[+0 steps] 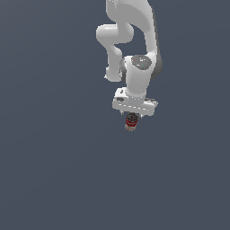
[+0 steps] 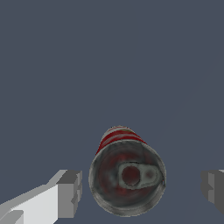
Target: Pick up the object and move it to a goal position.
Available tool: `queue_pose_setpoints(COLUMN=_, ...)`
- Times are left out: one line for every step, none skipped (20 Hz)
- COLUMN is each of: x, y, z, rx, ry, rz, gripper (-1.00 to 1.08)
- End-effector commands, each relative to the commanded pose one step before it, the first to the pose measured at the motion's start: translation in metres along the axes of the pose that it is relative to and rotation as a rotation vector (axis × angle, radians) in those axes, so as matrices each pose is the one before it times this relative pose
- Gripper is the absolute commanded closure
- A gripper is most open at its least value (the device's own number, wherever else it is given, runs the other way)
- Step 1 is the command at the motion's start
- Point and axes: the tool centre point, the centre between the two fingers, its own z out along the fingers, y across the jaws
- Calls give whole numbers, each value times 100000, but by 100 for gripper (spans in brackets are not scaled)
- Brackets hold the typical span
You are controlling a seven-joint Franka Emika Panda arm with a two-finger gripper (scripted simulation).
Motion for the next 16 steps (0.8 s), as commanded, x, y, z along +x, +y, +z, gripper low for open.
queue_pose_setpoints(x=-592, y=-366, z=167, rx=110, ry=138, rz=1375, gripper=-92)
queue_pose_setpoints(x=-158, y=-99, z=44, rx=27, ry=25, rz=314, gripper=-92)
queue_pose_setpoints(x=-123, y=-74, z=34, rx=21, ry=19, rz=247, gripper=-92)
queue_pose_setpoints(x=-90, y=-57, z=25, rx=14, ry=13, rz=168, gripper=-92)
queue_pose_setpoints(x=-50, y=-25, z=14, rx=10, ry=9, rz=119, gripper=-92)
queue_pose_setpoints(x=-26, y=-28, z=7, rx=0, ry=0, rz=0, gripper=-92)
queue_pose_setpoints(x=88, y=41, z=-23, rx=-21, ry=-43, rz=-289, gripper=-92)
queue_pose_setpoints(x=-2, y=-1, z=33, rx=0, ry=0, rz=0, gripper=-92)
queue_pose_setpoints(x=-6, y=-2, z=98, rx=0, ry=0, rz=0, gripper=-92)
queue_pose_setpoints(x=-10, y=-4, z=163, rx=0, ry=0, rz=0, gripper=-92)
queue_pose_setpoints(x=-14, y=-5, z=228, rx=0, ry=0, rz=0, gripper=-92)
queue_pose_setpoints(x=-4, y=27, z=288, rx=7, ry=9, rz=68, gripper=-92)
queue_pose_setpoints(x=-23, y=-8, z=360, rx=0, ry=0, rz=0, gripper=-92)
queue_pose_setpoints(x=-28, y=-9, z=427, rx=0, ry=0, rz=0, gripper=-92)
queue_pose_setpoints(x=-17, y=23, z=485, rx=7, ry=9, rz=68, gripper=-92)
queue_pose_setpoints(x=-35, y=-12, z=546, rx=0, ry=0, rz=0, gripper=-92)
